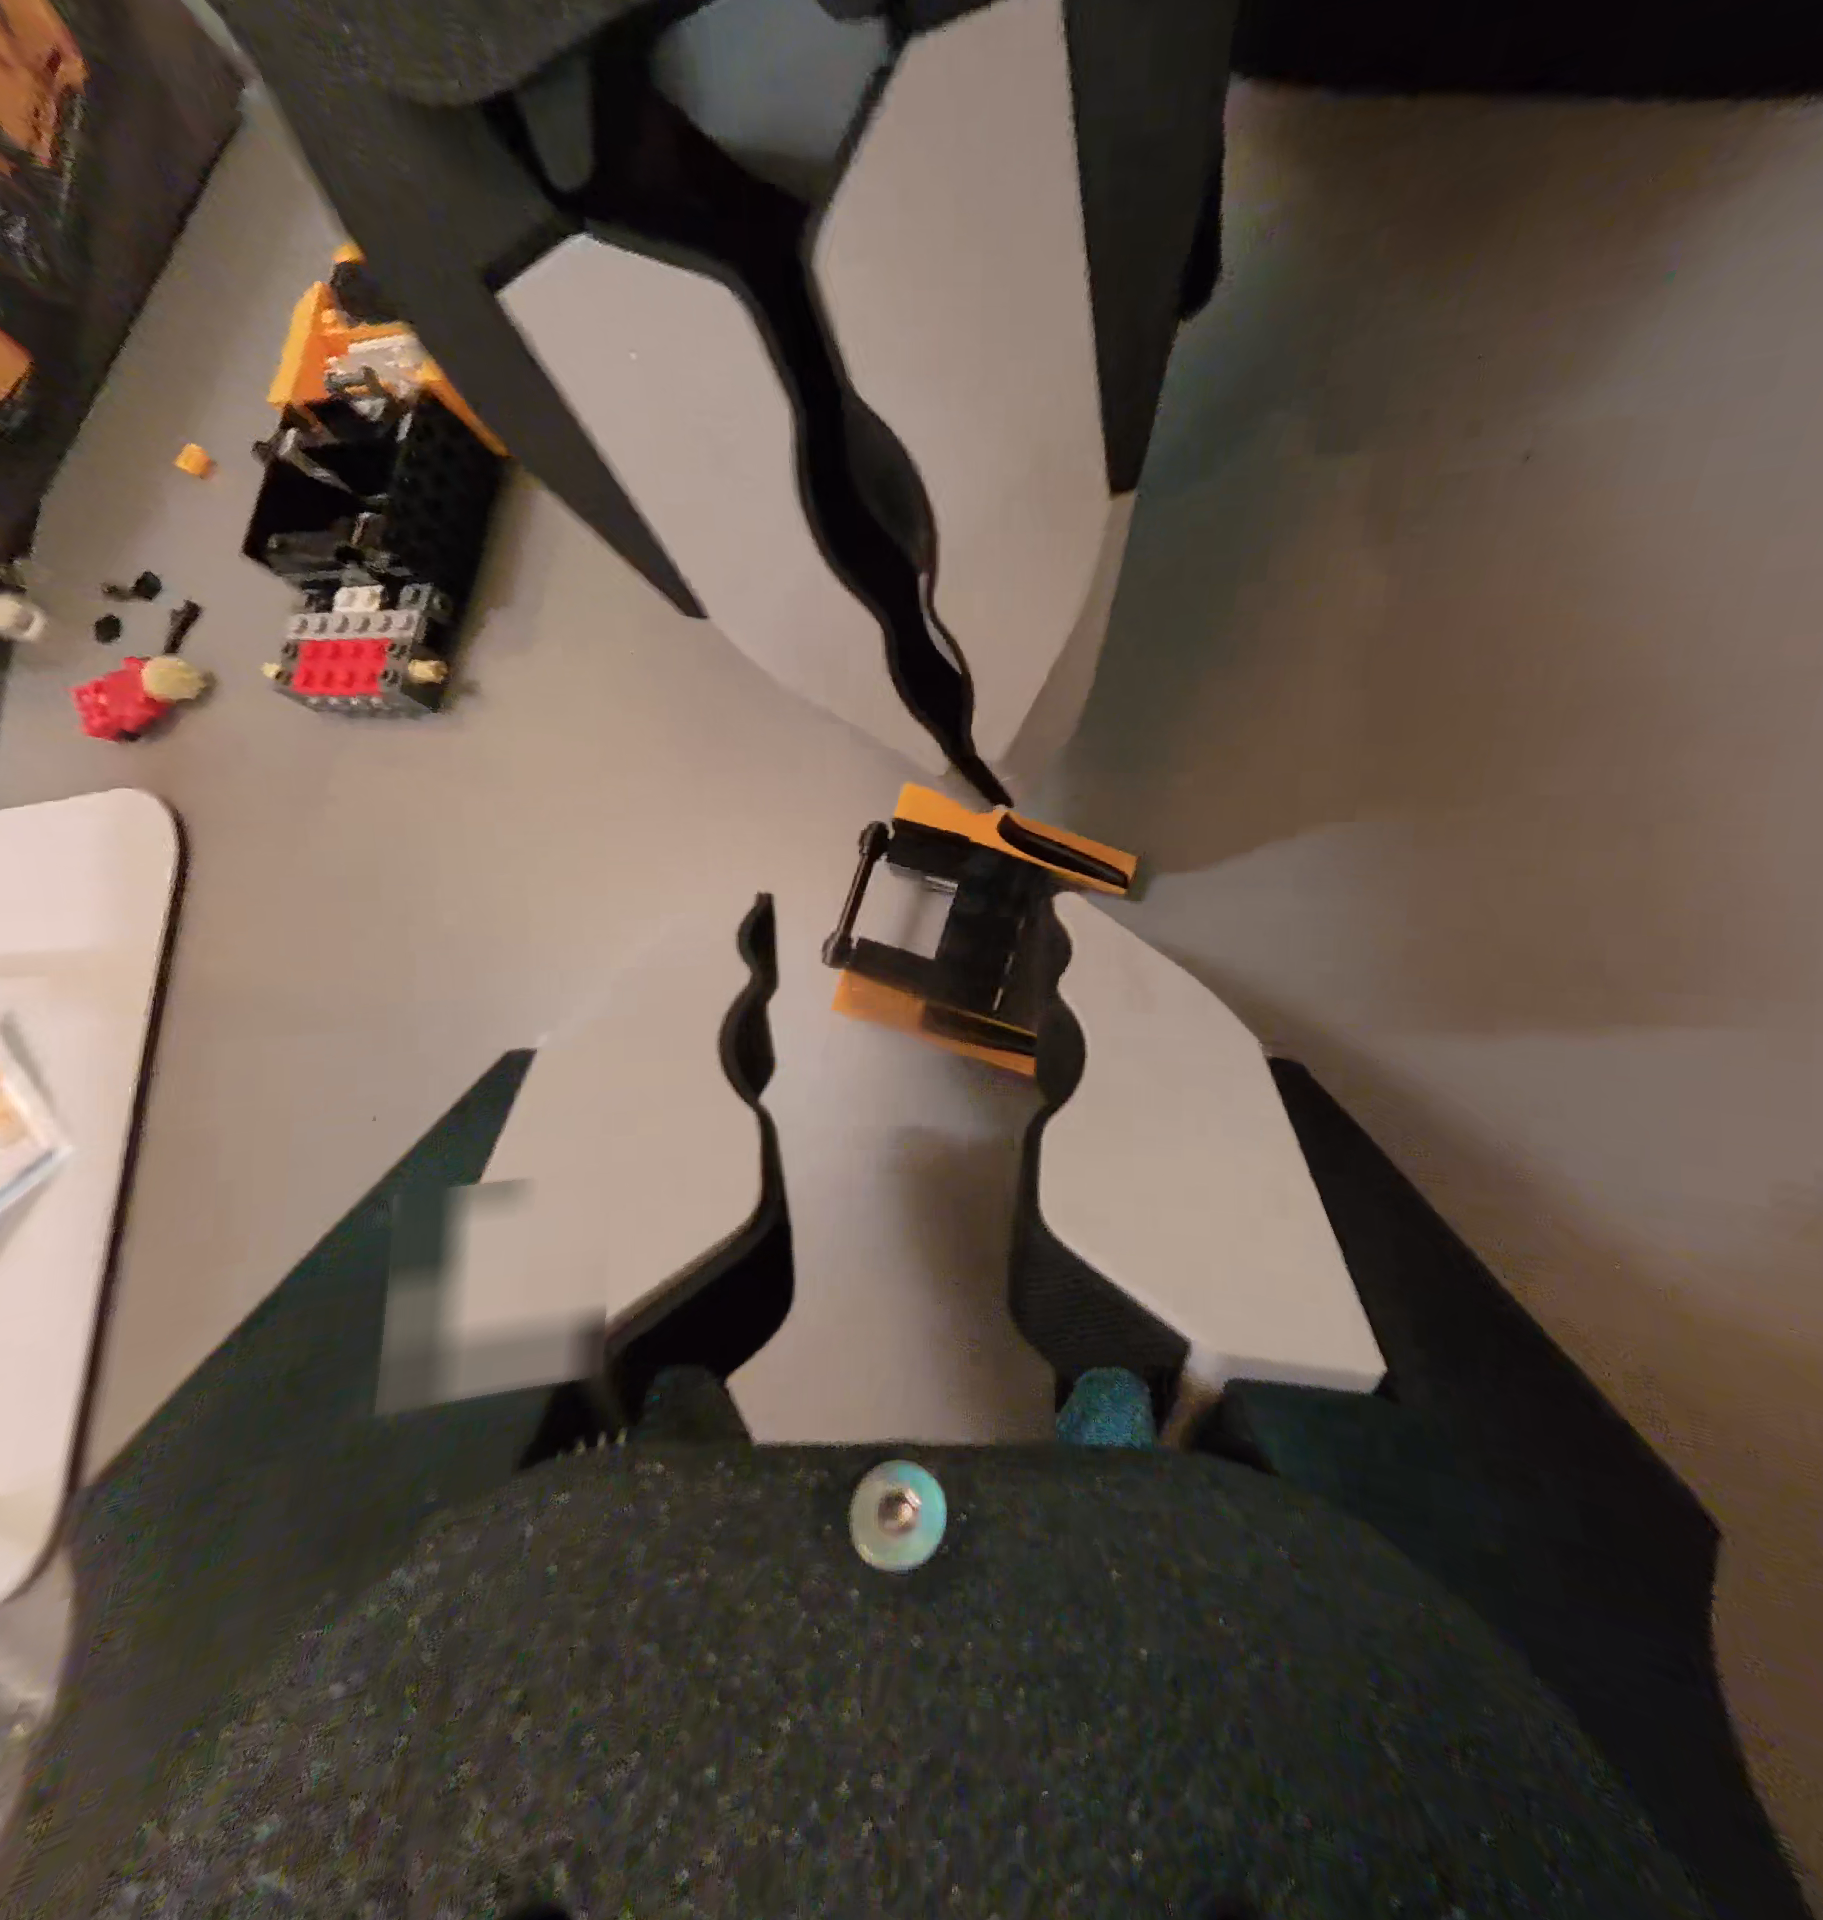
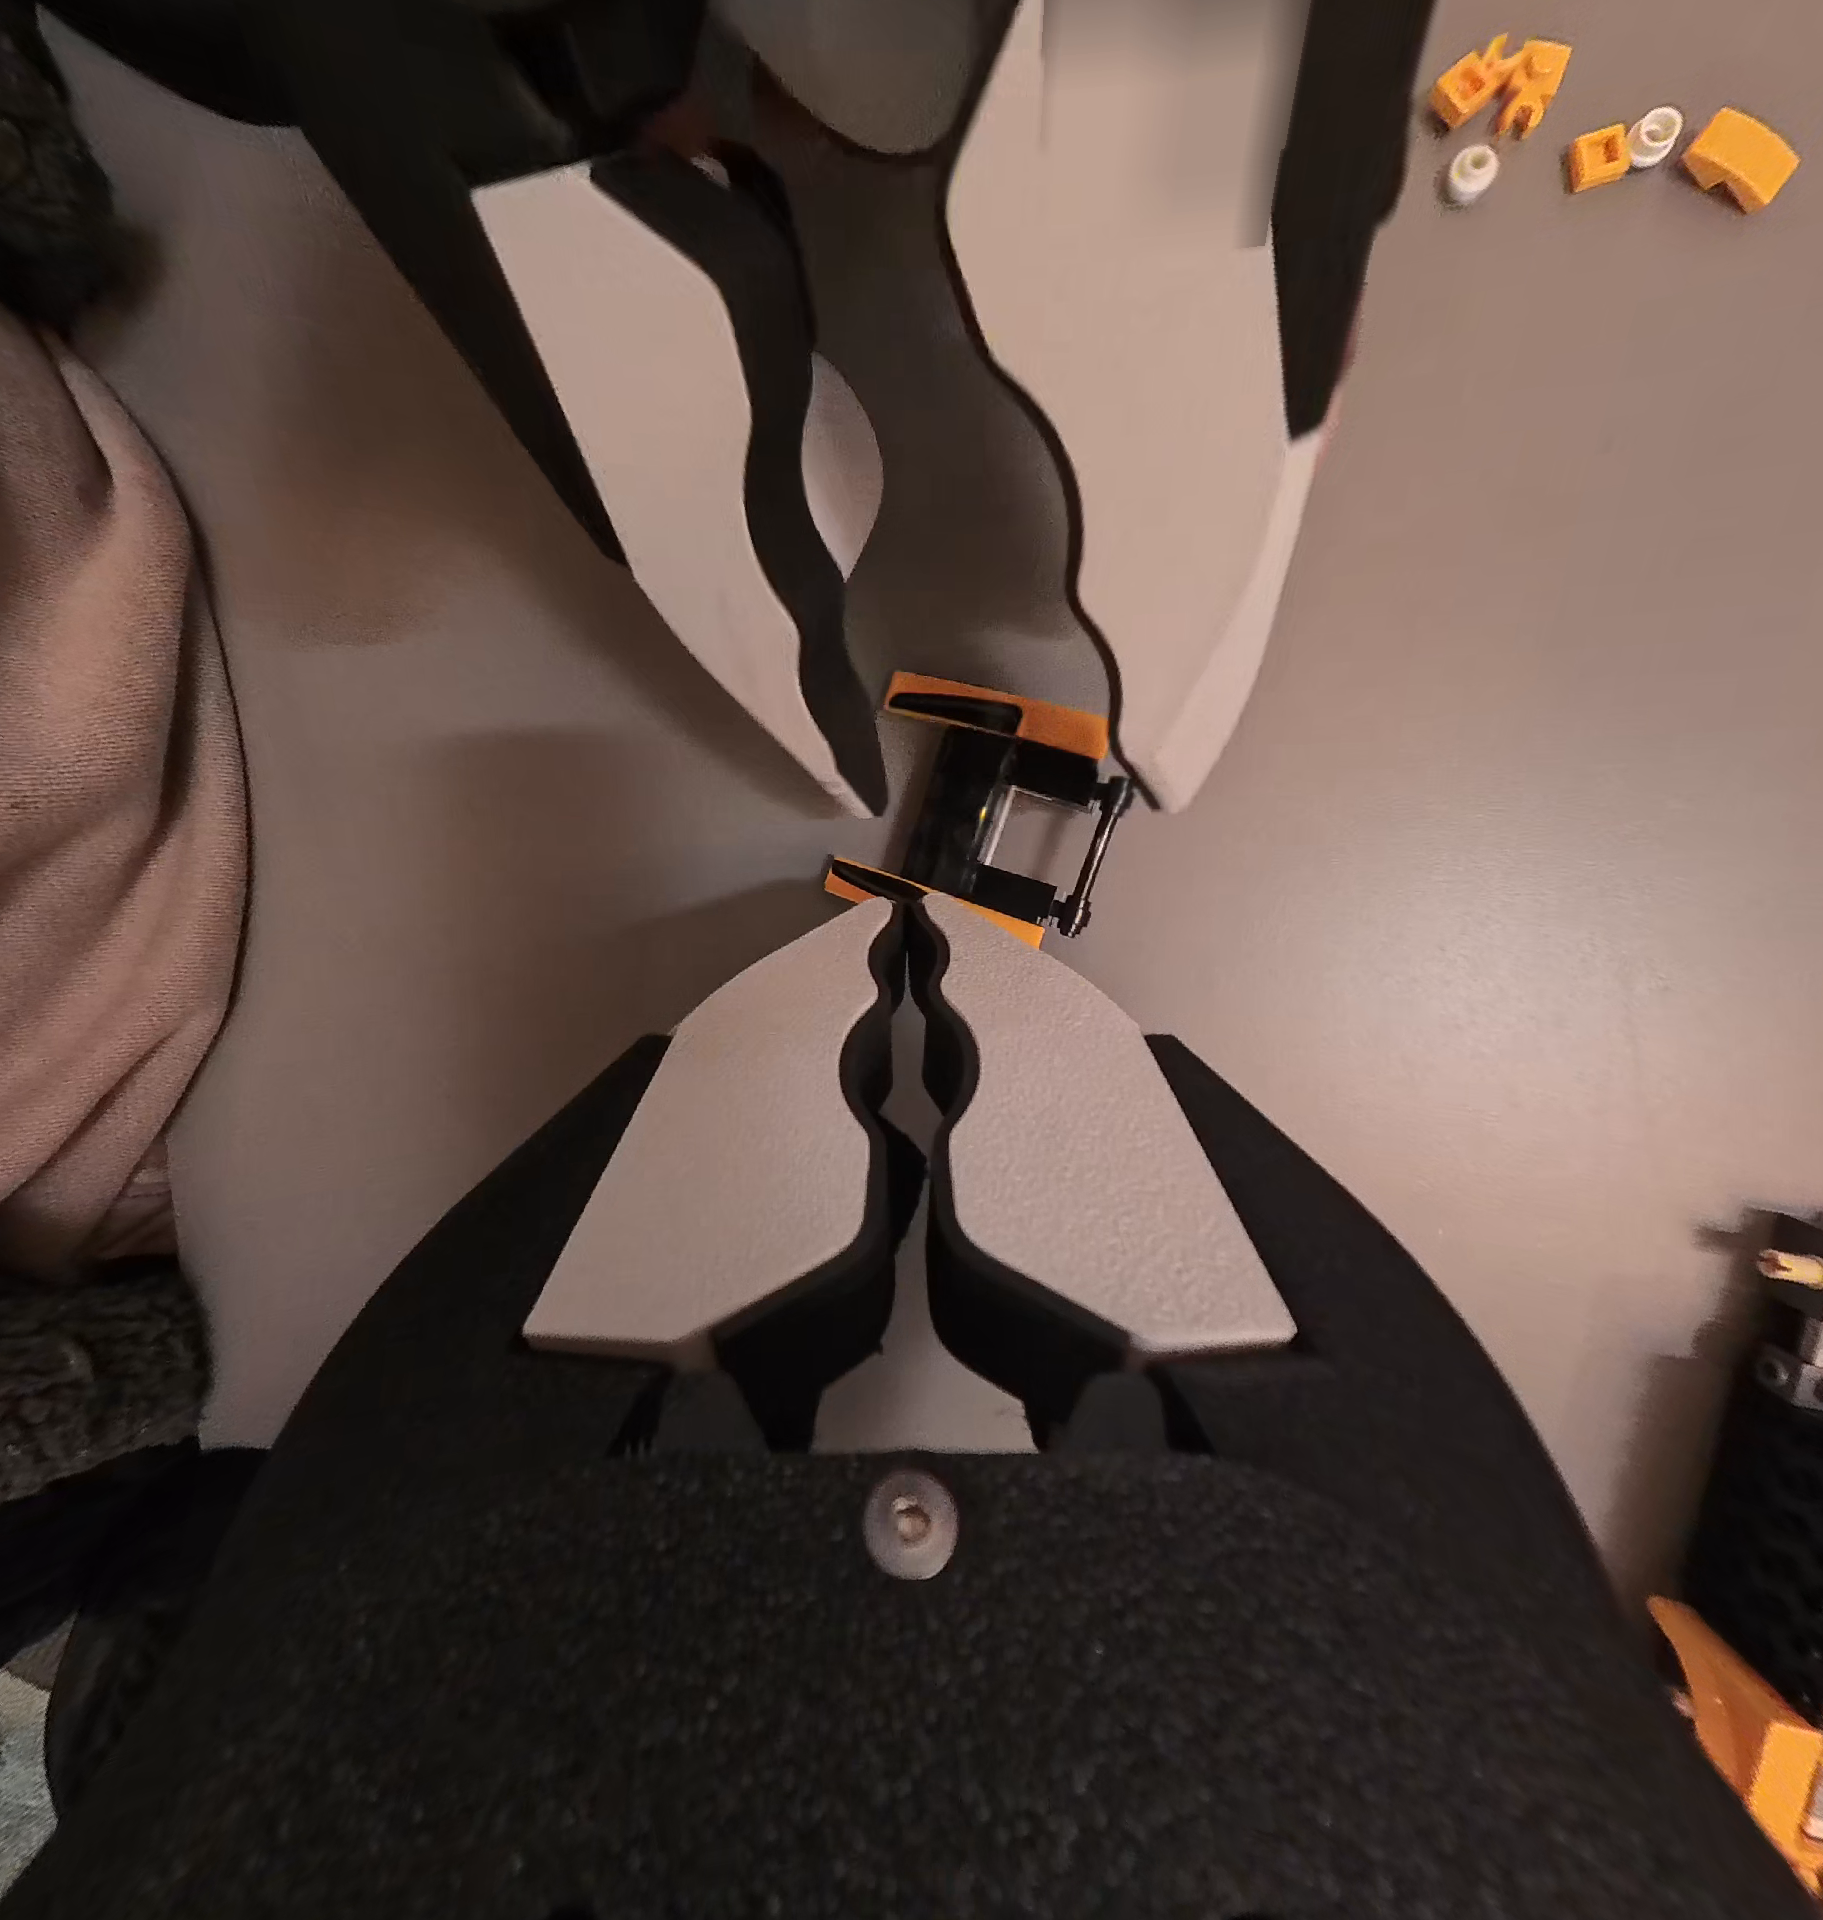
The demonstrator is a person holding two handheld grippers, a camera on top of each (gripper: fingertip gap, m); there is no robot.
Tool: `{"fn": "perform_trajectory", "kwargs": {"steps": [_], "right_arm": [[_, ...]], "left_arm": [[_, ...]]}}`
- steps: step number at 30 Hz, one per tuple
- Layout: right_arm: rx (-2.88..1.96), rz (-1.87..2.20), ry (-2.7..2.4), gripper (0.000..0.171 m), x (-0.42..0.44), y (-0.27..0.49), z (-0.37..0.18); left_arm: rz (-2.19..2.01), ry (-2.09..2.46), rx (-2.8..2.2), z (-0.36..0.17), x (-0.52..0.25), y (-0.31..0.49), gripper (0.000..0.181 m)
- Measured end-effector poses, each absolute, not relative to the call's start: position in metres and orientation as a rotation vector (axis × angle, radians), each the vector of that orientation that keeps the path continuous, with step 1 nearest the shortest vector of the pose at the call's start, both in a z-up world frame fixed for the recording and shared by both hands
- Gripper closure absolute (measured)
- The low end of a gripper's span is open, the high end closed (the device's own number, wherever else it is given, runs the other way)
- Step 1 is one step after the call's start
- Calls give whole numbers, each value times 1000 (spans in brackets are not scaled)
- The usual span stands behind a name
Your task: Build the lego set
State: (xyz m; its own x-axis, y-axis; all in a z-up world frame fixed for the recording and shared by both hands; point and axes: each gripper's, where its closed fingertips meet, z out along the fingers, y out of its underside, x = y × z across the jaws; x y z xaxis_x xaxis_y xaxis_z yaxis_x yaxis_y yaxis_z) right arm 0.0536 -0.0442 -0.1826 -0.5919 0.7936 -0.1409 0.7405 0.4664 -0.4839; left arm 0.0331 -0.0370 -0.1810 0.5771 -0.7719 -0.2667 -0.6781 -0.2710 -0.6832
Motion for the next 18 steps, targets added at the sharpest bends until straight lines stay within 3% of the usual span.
{"fn": "perform_trajectory", "kwargs": {"steps": [4,7,18], "right_arm": [[-1378,769,-2600,171,53,-42,-182],[-1386,760,-2602,171,53,-41,-182],[-1401,728,-2637,171,51,-40,-186]], "left_arm": [[-261,1279,-2081,-199,38,-40,111],[-310,1280,-2107,-207,35,-39,109],[-440,1222,-2122,-210,39,-43,138]]}}
